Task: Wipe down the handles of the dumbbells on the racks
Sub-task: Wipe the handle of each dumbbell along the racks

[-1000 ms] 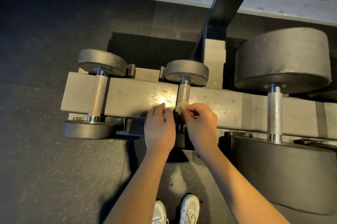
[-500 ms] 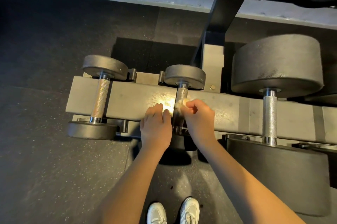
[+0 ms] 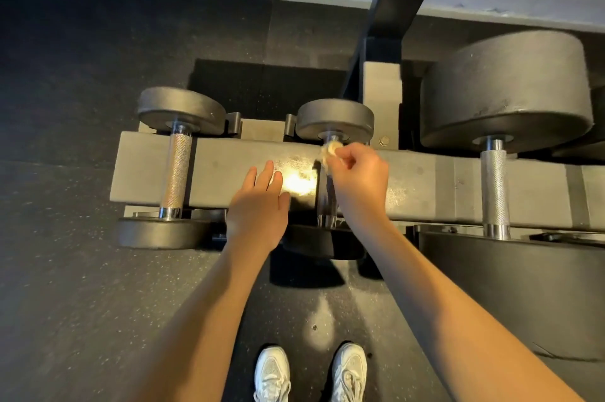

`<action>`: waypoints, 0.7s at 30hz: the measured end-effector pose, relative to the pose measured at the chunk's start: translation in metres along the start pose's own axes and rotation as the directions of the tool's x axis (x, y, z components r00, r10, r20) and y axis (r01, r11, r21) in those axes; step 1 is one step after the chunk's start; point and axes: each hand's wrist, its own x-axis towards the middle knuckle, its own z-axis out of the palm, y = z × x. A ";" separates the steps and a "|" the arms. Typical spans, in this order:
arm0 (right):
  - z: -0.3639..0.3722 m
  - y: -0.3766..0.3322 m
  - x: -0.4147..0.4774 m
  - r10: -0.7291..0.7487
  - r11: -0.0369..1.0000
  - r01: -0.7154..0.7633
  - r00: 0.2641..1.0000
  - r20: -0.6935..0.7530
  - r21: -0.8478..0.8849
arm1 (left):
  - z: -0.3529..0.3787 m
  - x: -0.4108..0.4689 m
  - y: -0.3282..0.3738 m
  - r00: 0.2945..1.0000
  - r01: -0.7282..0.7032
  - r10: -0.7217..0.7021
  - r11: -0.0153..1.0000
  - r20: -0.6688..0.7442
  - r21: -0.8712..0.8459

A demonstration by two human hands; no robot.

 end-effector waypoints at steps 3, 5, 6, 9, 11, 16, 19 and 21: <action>-0.006 0.009 -0.025 0.002 0.999 0.002 0.996 0.088 -0.047 | -0.004 -0.002 0.001 1.000 -0.009 0.009 1.000 0.018 0.009; -0.008 0.009 -0.026 -0.032 0.995 0.041 0.995 0.098 -0.088 | -0.006 -0.002 0.000 0.999 -0.018 0.018 1.000 0.031 0.023; -0.008 0.007 -0.022 -0.056 0.994 0.064 0.995 0.088 -0.093 | -0.007 -0.002 -0.002 0.999 -0.026 0.025 0.999 0.030 0.030; -0.003 -0.005 -0.004 -0.094 0.991 0.095 0.995 0.014 -0.099 | -0.006 -0.001 -0.005 0.999 -0.042 0.041 0.998 0.029 0.050; 0.002 -0.010 0.004 -0.086 0.992 0.082 0.995 -0.043 -0.095 | -0.006 -0.001 -0.006 0.999 -0.048 0.048 0.998 0.019 0.043; 0.001 0.004 -0.019 -0.025 0.998 0.022 0.999 -0.040 -0.055 | -0.003 -0.001 -0.008 0.998 -0.056 0.055 0.998 0.010 0.025; -0.007 0.010 -0.040 -0.013 0.994 0.020 0.998 0.060 -0.108 | -0.005 -0.001 -0.007 0.998 -0.063 0.063 0.998 0.027 0.008; -0.010 0.008 -0.039 -0.005 0.995 0.014 0.996 0.084 -0.100 | -0.007 -0.001 -0.009 0.996 -0.072 0.072 0.997 0.052 -0.003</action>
